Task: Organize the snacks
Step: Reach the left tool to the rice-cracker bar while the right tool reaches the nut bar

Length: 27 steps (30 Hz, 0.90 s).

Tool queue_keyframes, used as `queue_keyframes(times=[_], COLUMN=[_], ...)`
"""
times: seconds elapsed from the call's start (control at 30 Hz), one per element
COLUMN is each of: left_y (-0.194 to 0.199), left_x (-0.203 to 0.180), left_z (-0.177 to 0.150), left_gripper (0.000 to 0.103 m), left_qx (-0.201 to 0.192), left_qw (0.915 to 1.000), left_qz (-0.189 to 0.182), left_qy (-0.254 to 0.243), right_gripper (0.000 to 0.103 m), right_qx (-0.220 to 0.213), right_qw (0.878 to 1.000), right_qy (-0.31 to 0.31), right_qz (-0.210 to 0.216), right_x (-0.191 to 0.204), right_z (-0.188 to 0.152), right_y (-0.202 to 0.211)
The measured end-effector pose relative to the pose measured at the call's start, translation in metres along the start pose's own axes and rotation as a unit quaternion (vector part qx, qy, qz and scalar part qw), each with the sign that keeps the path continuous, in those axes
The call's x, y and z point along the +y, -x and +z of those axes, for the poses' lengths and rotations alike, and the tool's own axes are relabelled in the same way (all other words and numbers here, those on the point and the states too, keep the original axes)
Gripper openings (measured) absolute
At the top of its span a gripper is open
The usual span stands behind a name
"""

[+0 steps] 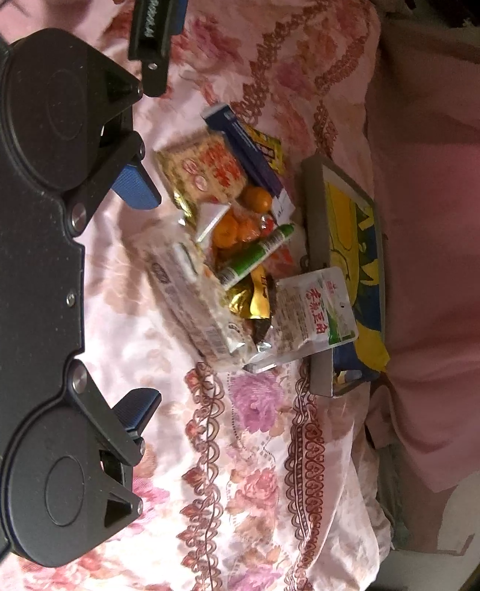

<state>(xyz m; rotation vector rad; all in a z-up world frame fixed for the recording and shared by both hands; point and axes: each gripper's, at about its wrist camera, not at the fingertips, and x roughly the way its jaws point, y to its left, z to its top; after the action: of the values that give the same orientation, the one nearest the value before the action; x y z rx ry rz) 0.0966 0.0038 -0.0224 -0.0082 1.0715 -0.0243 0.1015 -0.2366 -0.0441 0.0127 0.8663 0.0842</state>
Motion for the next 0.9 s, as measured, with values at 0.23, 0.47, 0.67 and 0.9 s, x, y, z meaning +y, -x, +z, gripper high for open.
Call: queue_keyframes(times=[0.23, 0.47, 0.67, 0.9], left_y=[-0.015, -0.036, -0.063, -0.069], left_x=[-0.007, -0.01, 0.001, -0.001], left_z=[0.028, 0.05, 0.05, 0.042], left_gripper=[0.103, 0.103, 0.103, 0.102], left_qx=[0.033, 0.051, 0.059, 0.037], left_qw=[0.9979, 0.9952, 0.9938, 0.9908], left_qz=[-0.033, -0.067, -0.076, -0.096], left_qy=[-0.045, -0.051, 0.055, 0.088], right_gripper=[0.103, 0.103, 0.103, 0.103], right_qx=[-0.015, -0.029, -0.016, 0.021], right_qw=[1.0, 0.997, 0.996, 0.993], right_qy=[-0.014, -0.051, -0.071, -0.103], right_qz=[0.013, 0.055, 0.05, 0.056], right_x=[-0.018, -0.021, -0.02, -0.024], right_z=[0.006, 0.012, 0.018, 0.012], right_y=[-0.026, -0.035, -0.059, -0.08])
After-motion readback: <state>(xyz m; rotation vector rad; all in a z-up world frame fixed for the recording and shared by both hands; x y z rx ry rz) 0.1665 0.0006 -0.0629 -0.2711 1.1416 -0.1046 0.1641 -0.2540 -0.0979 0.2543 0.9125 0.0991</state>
